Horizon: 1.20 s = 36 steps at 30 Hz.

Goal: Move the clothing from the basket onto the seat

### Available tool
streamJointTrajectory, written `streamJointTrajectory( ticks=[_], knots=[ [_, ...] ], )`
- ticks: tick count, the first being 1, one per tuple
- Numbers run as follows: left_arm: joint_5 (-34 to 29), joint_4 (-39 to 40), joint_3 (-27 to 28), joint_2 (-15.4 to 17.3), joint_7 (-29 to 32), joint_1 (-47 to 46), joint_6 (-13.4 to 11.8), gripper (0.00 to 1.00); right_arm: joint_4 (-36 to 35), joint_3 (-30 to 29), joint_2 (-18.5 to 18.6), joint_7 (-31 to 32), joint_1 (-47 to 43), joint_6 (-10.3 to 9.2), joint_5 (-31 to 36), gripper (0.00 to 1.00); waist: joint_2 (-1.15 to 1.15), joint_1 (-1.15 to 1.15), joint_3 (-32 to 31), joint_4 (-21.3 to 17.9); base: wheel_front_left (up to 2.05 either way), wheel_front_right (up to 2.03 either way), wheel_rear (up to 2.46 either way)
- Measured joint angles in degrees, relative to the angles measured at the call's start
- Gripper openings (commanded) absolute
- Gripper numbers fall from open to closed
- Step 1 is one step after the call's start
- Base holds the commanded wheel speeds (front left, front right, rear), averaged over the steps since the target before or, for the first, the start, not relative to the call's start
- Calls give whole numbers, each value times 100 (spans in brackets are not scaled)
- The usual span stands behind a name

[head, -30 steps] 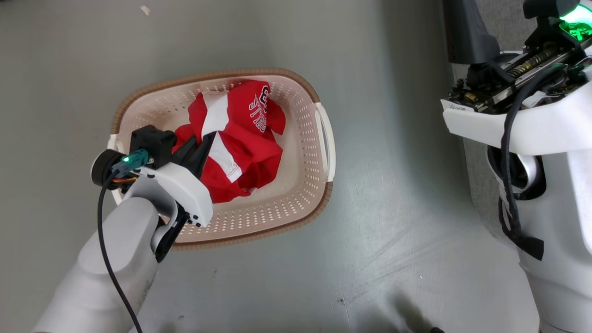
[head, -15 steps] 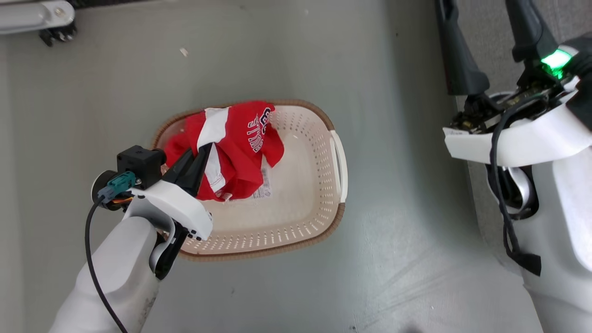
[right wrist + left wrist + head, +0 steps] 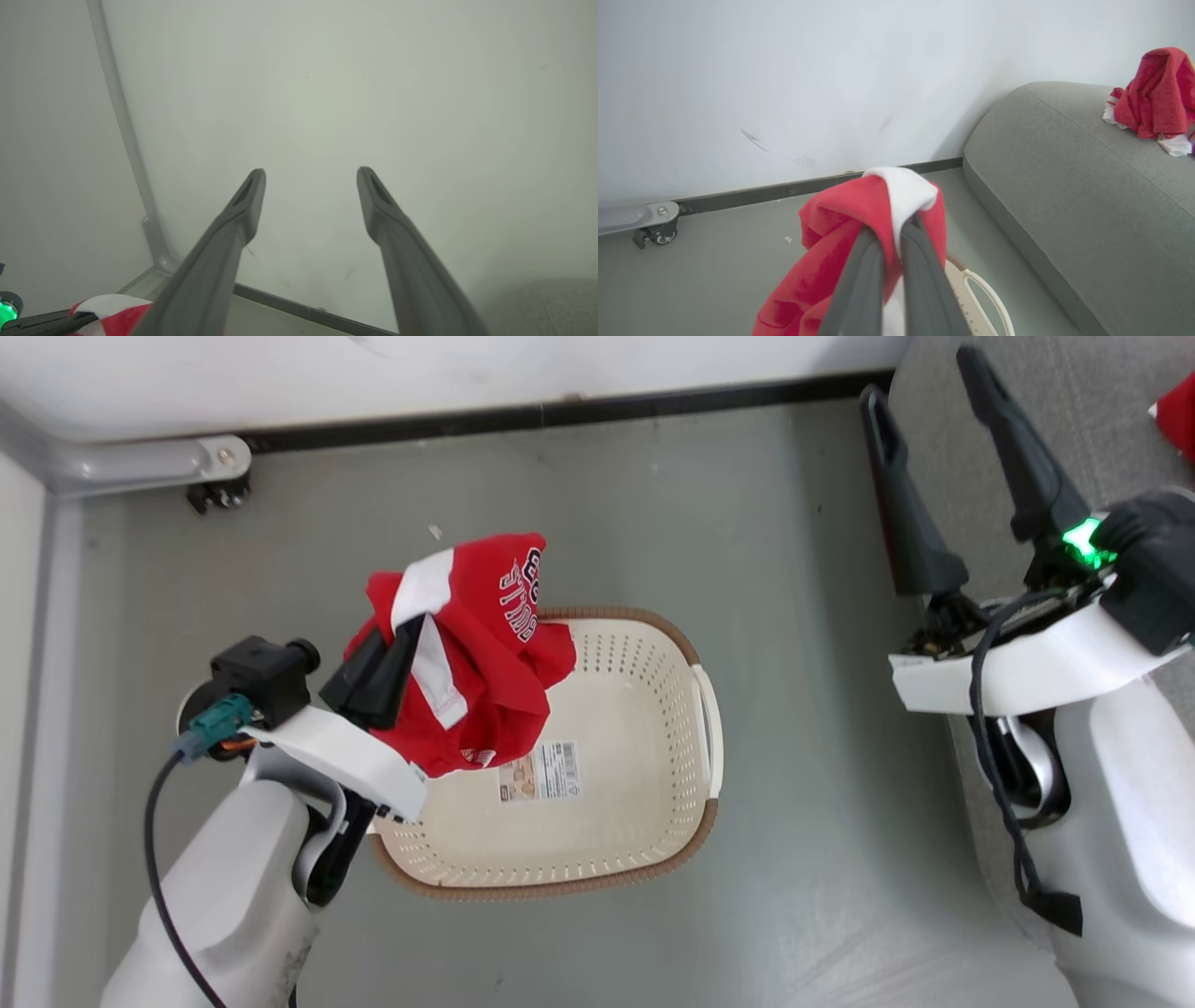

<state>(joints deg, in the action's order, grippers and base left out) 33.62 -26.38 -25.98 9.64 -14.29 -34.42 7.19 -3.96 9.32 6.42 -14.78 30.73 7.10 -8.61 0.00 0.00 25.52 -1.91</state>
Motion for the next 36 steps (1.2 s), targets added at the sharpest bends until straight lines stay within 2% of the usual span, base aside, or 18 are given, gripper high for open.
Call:
streamJointTrajectory(
  ticks=[7, 22, 36],
  knots=[
    [-69, 558, 313, -1, 0, 112, -70, 0, 125, -29, -2, 0, -362, 0, -94, 100, 0, 0, -389, 89, 0, 0, 0],
    [-359, 998, 332, -11, 0, 506, -204, 0, 478, 76, -5, 0, -983, 0, -264, 100, 0, 0, -1091, 190, 0, 0, 0],
    [-453, 1390, 223, -26, 0, 655, -207, 0, 698, 310, 76, 0, -1441, 0, -447, 100, 0, 0, -1683, 247, 0, 0, 0]
  ],
)
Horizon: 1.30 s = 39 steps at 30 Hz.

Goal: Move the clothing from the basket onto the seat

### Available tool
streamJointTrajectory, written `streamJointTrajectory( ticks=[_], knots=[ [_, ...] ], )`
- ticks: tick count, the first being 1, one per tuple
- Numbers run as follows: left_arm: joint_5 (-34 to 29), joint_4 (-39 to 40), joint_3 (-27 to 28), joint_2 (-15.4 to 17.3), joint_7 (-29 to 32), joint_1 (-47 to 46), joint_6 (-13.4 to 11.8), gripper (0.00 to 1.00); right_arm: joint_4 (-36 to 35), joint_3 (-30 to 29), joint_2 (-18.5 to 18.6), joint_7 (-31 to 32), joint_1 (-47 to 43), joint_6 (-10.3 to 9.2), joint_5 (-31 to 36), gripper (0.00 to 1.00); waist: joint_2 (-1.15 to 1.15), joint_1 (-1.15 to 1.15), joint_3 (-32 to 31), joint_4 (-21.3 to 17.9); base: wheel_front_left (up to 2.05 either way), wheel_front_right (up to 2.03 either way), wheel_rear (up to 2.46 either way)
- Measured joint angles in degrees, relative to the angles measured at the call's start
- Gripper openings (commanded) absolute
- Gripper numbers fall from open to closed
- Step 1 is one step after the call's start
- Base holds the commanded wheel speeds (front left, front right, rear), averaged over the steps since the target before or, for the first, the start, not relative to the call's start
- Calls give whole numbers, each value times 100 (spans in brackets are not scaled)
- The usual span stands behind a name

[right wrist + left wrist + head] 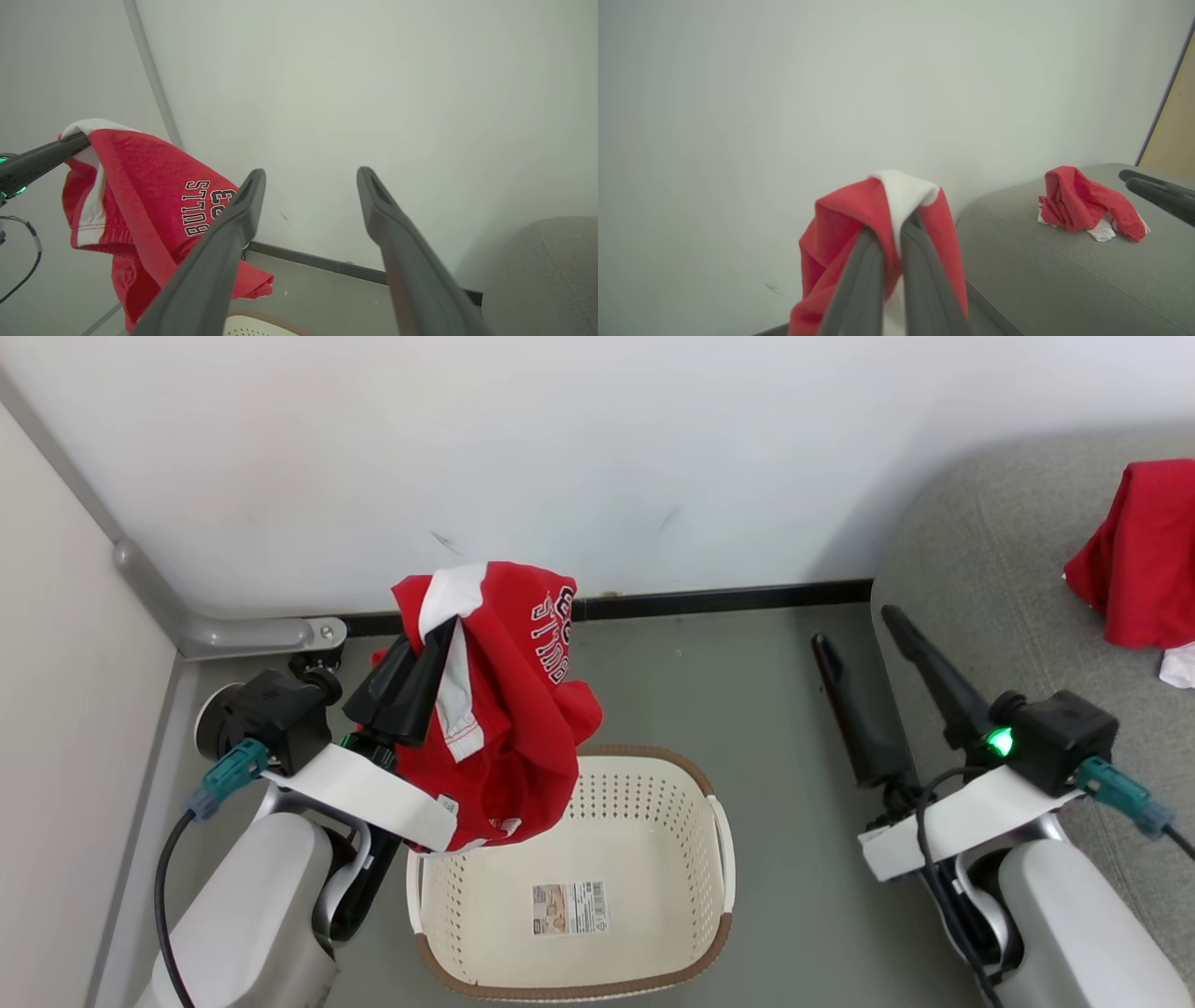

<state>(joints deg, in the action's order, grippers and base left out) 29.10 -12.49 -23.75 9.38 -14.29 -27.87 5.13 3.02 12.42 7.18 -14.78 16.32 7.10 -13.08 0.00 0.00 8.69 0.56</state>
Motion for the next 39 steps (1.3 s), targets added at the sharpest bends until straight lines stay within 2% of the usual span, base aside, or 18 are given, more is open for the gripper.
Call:
streamJointTrajectory(
  ticks=[19, 30, 39],
  knots=[
    [-104, 603, -280, -118, 105, -212, 7, 0, 33, 1788, 323, 1, -320, -1, -1011, 100, 0, 0, -524, -16, 0, 0, 0],
    [-116, 1103, -654, -391, 368, -492, 14, 0, -38, 1890, 535, 1, -315, -1, -1114, 100, 0, 0, -609, -74, 0, 0, 0],
    [-115, 1392, -898, -457, 571, -616, 15, 0, -98, 2016, 580, 1, -288, -1, -1217, 100, 0, 0, -603, -96, 0, 0, 0]
  ],
)
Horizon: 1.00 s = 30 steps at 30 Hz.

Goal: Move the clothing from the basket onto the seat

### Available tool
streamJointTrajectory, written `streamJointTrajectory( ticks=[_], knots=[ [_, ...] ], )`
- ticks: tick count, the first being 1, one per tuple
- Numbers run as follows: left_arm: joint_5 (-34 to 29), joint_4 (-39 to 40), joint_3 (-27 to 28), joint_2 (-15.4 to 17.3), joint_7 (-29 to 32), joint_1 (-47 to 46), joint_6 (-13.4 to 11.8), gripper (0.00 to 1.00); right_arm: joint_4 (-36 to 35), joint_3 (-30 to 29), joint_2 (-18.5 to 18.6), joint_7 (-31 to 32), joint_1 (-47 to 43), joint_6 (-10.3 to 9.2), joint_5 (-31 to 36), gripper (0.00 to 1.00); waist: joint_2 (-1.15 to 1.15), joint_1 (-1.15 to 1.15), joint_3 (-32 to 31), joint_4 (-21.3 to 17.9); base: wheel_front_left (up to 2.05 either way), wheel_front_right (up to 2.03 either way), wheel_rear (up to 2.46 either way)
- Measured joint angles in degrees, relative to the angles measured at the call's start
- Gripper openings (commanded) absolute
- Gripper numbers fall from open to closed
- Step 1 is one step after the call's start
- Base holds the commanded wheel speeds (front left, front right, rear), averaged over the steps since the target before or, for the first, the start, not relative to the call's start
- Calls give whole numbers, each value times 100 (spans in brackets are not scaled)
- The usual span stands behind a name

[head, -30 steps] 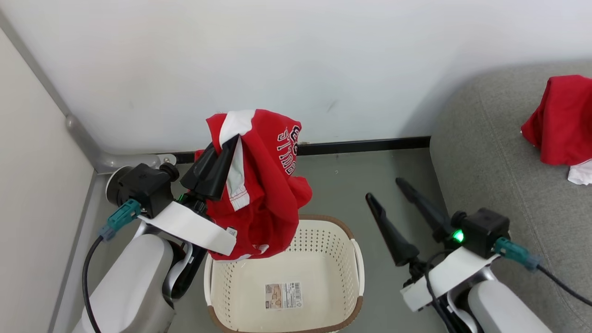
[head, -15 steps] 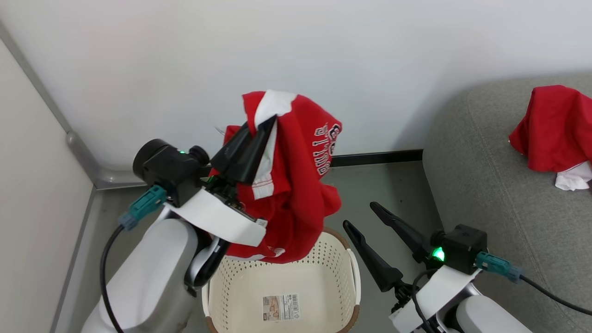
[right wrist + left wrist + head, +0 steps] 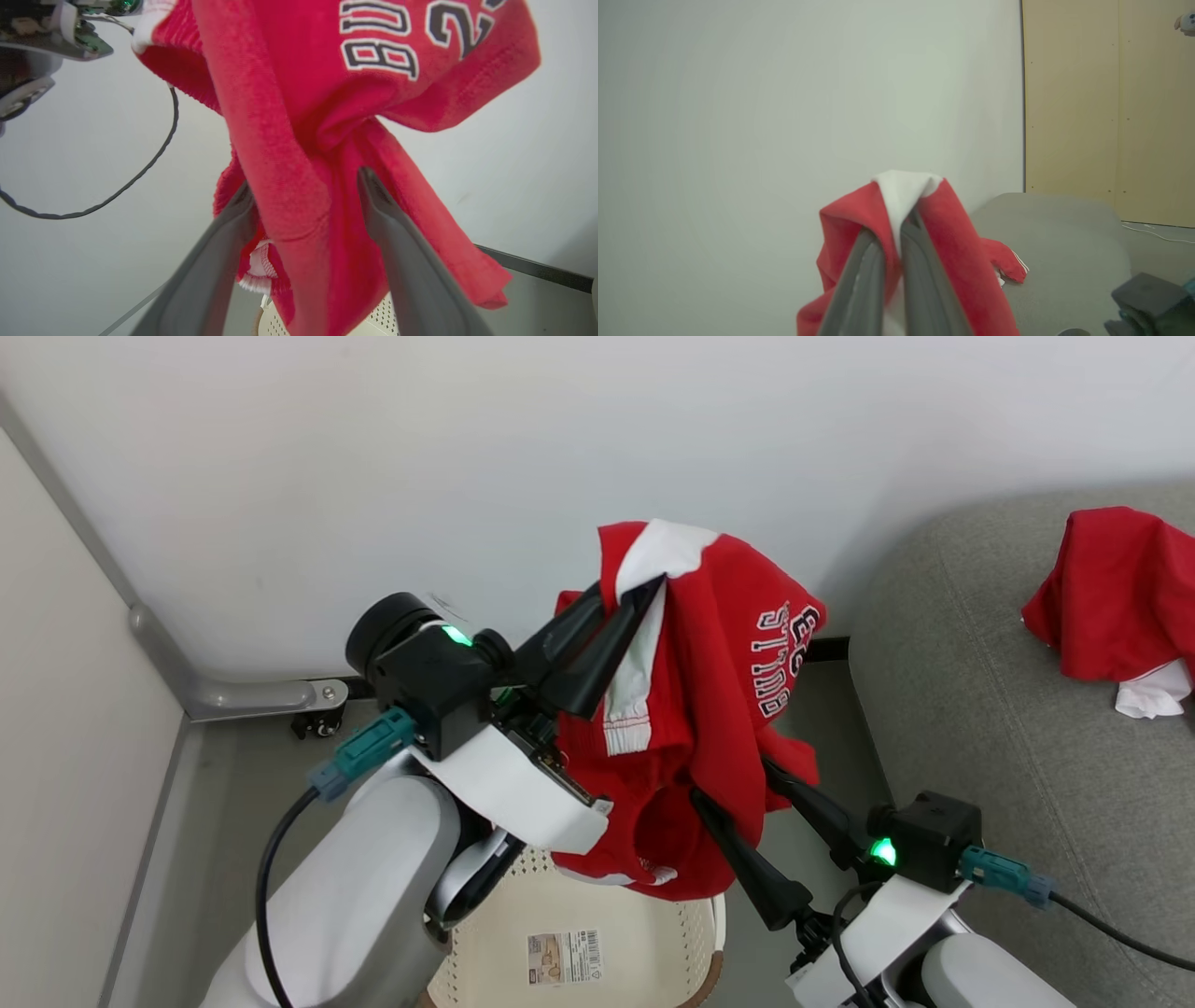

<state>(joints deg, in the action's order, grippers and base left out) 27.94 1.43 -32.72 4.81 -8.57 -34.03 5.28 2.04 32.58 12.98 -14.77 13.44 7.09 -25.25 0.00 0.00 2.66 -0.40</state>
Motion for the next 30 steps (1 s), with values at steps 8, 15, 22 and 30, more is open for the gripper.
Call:
streamJointTrajectory(
  ticks=[8, 15, 22, 30],
  knots=[
    [0, 88, -129, -19, 220, 0, 0, 0, -20, 13, 58, 0, 4, 0, -33, 0, 0, 0, 21, -16, 0, 0, 0],
    [12, -140, -105, 101, 555, 151, -93, 31, -108, 5, 103, 0, 15, 0, -79, 0, 0, 0, 65, -50, 0, 0, 0],
    [31, -190, -104, 124, 686, 280, -162, 100, -137, -98, 158, 0, 118, 0, -82, 0, 0, 0, 106, -110, 0, 0, 0],
    [79, -144, -112, 126, 764, 280, -179, 100, -154, -449, 191, 1, 114, 0, -27, 0, 0, 0, 147, -179, 0, 0, 0]
  ],
)
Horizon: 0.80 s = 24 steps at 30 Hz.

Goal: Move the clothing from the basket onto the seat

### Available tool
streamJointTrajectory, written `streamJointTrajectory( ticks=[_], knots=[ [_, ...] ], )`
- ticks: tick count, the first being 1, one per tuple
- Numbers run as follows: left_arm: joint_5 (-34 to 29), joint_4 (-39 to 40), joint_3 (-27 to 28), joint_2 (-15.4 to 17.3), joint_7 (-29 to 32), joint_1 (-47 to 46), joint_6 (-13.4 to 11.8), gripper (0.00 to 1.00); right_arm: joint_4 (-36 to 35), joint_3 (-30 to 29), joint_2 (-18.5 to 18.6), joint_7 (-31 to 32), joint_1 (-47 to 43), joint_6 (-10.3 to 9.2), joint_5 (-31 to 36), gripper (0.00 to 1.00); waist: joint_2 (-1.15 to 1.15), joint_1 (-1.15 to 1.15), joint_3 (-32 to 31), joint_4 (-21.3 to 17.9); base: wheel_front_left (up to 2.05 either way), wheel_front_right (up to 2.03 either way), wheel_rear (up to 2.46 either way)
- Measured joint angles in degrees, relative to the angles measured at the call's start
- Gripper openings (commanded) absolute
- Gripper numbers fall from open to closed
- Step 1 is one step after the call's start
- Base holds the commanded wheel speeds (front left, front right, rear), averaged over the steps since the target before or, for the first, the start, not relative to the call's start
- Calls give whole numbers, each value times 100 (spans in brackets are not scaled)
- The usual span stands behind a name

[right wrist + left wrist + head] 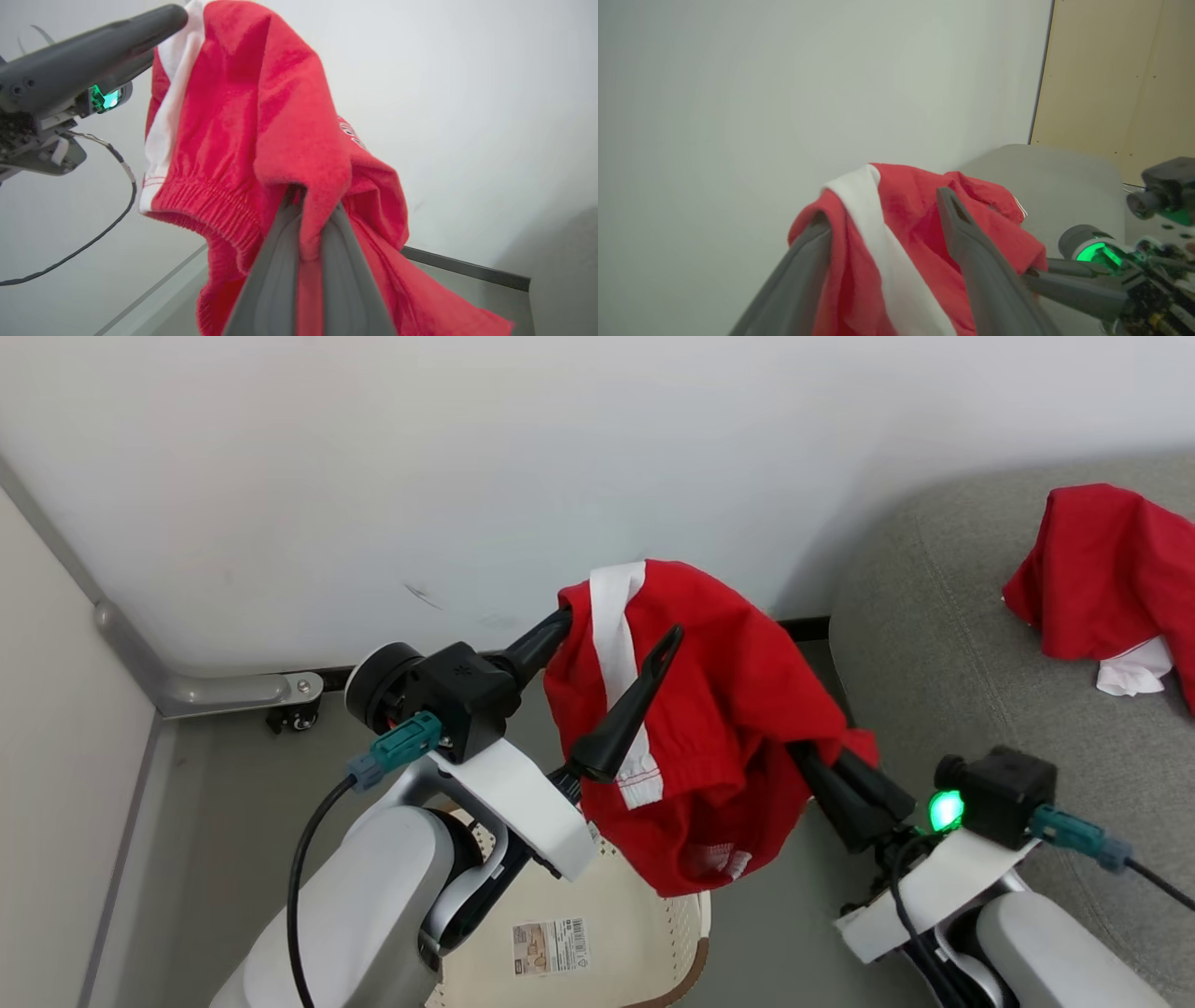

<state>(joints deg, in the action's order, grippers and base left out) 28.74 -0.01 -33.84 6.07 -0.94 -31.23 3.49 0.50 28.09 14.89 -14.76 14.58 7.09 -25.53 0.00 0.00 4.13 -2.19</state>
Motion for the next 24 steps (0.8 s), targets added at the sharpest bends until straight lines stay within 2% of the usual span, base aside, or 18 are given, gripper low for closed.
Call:
streamJointTrajectory(
  ticks=[24],
  knots=[
    [142, 4, -289, -38, 242, 2, 98, 100, -310, -2274, 109, 0, -606, -1, 505, 0, 0, 0, 154, -406, 0, 0, 0]
  ],
)
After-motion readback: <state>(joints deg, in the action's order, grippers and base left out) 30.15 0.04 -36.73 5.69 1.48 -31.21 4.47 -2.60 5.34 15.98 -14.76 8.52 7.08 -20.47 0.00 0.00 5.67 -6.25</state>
